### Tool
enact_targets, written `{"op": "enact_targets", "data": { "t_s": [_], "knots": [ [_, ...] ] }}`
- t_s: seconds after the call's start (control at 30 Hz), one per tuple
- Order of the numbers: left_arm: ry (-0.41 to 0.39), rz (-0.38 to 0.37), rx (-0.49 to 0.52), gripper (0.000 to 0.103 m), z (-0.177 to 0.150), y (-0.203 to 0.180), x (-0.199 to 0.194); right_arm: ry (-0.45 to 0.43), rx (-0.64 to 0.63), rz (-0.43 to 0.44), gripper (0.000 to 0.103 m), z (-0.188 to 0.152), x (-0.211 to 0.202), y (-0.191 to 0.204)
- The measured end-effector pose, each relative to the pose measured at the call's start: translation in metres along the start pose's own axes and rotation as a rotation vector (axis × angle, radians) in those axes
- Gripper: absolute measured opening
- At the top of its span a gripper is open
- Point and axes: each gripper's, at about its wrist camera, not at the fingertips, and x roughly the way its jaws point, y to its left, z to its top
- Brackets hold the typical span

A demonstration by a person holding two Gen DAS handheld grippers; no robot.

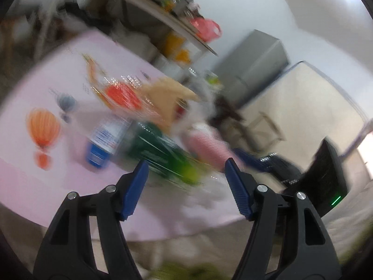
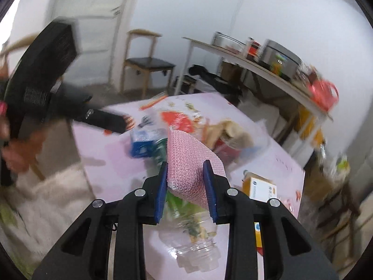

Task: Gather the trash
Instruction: 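Close the right gripper on the pink sponge and lift it, then pass the pink sponge from the right gripper into the left gripper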

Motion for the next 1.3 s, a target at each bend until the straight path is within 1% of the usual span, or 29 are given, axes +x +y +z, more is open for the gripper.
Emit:
{"op": "enact_targets", "data": {
  "t_s": [0.03,0.1,0.17,0.27,0.3,0.33,0.37,0.43,0.5,0.57,0.67,0.73,0.8,0.83,0.87,0.9,0.93,0.97,1.0,1.03,1.07,1.13,1.2,1.23,1.3],
  "knots": [
    [0.025,-0.043,-0.029,0.064,0.000,0.002,0.006,0.003,-0.027,-0.007,0.030,-0.002,0.001,0.005],
    [0.067,-0.095,-0.062,0.064,0.000,0.003,0.019,0.003,-0.084,-0.023,0.030,-0.006,0.002,0.014],
    [0.101,-0.119,-0.087,0.063,-0.001,0.003,0.031,-0.004,-0.120,-0.029,0.030,-0.008,0.002,0.022],
    [0.132,-0.154,-0.142,0.062,-0.003,0.006,0.045,-0.020,-0.146,-0.034,0.030,-0.010,-0.001,0.027],
    [0.141,-0.174,-0.173,0.060,-0.003,0.009,0.050,-0.026,-0.155,-0.035,0.030,-0.011,-0.002,0.029],
    [0.147,-0.186,-0.196,0.059,-0.003,0.011,0.053,-0.029,-0.162,-0.042,0.031,-0.012,-0.002,0.031],
    [0.151,-0.193,-0.223,0.057,-0.004,0.015,0.057,-0.031,-0.168,-0.047,0.031,-0.014,-0.003,0.033],
    [0.149,-0.196,-0.271,0.048,-0.005,0.022,0.061,-0.033,-0.177,-0.056,0.032,-0.016,-0.004,0.036],
    [0.149,-0.209,-0.312,0.033,-0.006,0.030,0.063,-0.035,-0.172,-0.050,0.034,-0.019,-0.006,0.038],
    [0.149,-0.236,-0.360,0.024,-0.007,0.040,0.066,-0.042,-0.169,-0.040,0.036,-0.021,-0.013,0.040],
    [0.137,-0.242,-0.367,0.023,-0.007,0.043,0.066,-0.034,-0.155,-0.016,0.038,-0.024,-0.022,0.040],
    [0.129,-0.239,-0.351,0.023,-0.007,0.041,0.064,-0.024,-0.103,0.032,0.039,-0.023,-0.028,0.029],
    [0.122,-0.235,-0.335,0.022,-0.007,0.041,0.057,-0.030,0.027,0.096,0.040,-0.023,-0.039,0.001],
    [0.116,-0.233,-0.325,0.022,-0.006,0.040,0.055,-0.036,0.092,0.112,0.041,-0.024,-0.042,-0.013],
    [0.111,-0.233,-0.318,0.022,-0.008,0.040,0.052,-0.051,0.197,0.119,0.045,-0.025,-0.046,-0.036],
    [0.107,-0.233,-0.312,0.022,-0.009,0.044,0.051,-0.063,0.307,0.098,0.052,-0.028,-0.048,-0.061],
    [0.101,-0.232,-0.303,0.022,-0.009,0.043,0.049,-0.059,0.374,0.062,0.057,-0.032,-0.047,-0.076],
    [0.097,-0.233,-0.297,0.022,-0.009,0.042,0.048,-0.022,0.472,-0.013,0.065,-0.037,-0.040,-0.102],
    [0.095,-0.235,-0.293,0.022,-0.010,0.043,0.045,0.027,0.538,-0.058,0.066,-0.042,-0.031,-0.121],
    [0.095,-0.240,-0.291,0.022,-0.011,0.043,0.042,0.087,0.597,-0.046,0.067,-0.048,-0.017,-0.139],
    [0.093,-0.244,-0.288,0.022,-0.010,0.042,0.042,0.134,0.630,-0.016,0.073,-0.052,-0.006,-0.148],
    [0.089,-0.255,-0.279,0.021,-0.010,0.039,0.038,0.242,0.699,0.032,0.075,-0.062,0.022,-0.166],
    [0.081,-0.262,-0.258,0.021,-0.009,0.035,0.037,0.295,0.707,0.071,0.076,-0.064,0.042,-0.171],
    [0.076,-0.264,-0.246,0.021,-0.008,0.032,0.035,0.312,0.708,0.075,0.076,-0.066,0.049,-0.173],
    [0.066,-0.267,-0.216,0.021,-0.007,0.025,0.031,0.370,0.689,0.055,0.078,-0.065,0.070,-0.176]
  ]
}}
